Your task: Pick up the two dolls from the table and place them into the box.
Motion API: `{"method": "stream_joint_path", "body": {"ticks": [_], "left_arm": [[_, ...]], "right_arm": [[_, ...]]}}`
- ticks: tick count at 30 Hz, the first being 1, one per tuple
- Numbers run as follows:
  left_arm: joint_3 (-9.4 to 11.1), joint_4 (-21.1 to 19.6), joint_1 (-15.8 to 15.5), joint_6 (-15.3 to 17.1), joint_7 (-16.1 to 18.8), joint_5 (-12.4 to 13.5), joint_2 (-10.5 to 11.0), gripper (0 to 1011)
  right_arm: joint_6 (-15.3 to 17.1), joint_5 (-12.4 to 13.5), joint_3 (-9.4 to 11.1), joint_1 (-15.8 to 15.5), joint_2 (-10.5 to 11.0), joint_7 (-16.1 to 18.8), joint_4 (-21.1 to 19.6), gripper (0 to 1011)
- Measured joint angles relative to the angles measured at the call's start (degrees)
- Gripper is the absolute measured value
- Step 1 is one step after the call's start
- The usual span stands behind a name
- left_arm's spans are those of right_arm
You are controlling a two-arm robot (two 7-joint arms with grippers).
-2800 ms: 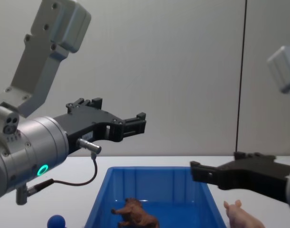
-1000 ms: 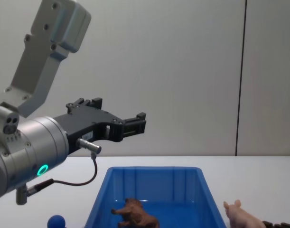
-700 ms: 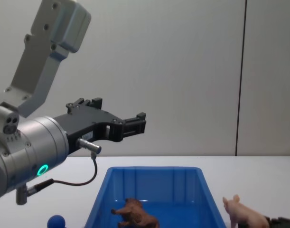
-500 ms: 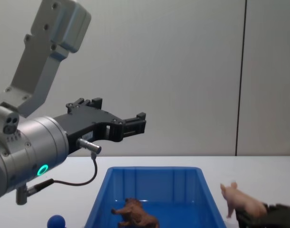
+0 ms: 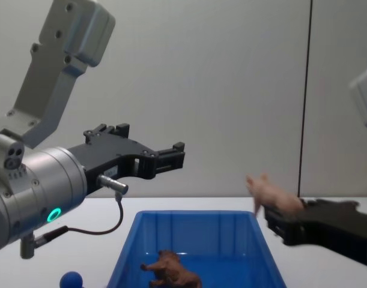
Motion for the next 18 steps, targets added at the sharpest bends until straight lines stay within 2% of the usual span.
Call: {"method": "stream_joint_path", "body": {"ticks": [8, 11, 12, 15, 17, 18], "left_arm": [[0.0, 0.0, 0.0, 0.0, 0.0, 0.0, 0.0, 1003], [0.0, 0.0, 0.0, 0.0, 0.0, 0.0, 0.0, 1003], [0.0, 0.0, 0.0, 0.0, 0.0, 0.0, 0.0, 1003], [0.0, 0.0, 0.0, 0.0, 0.0, 0.0, 0.0, 1003], [0.0, 0.0, 0.0, 0.0, 0.0, 0.0, 0.0, 1003], [0.0, 0.0, 0.0, 0.0, 0.0, 0.0, 0.0, 1003]], "right_arm": [[0.7, -0.1, -1.0, 3.3, -2.7, 3.3, 2.2, 384], [0.8, -0.1, -1.2, 4.3, -3.4, 4.0, 3.3, 422], [0.9, -0.1, -1.3, 4.9, -3.9, 4.5, 4.0, 441], [1.0, 0.0, -1.5, 5.9, -4.7, 5.1, 5.3, 589], [1.0, 0.0, -1.5, 6.3, -4.9, 5.2, 5.8, 627], [1.0, 0.0, -1.6, 6.8, -5.2, 5.3, 6.4, 687]]}}
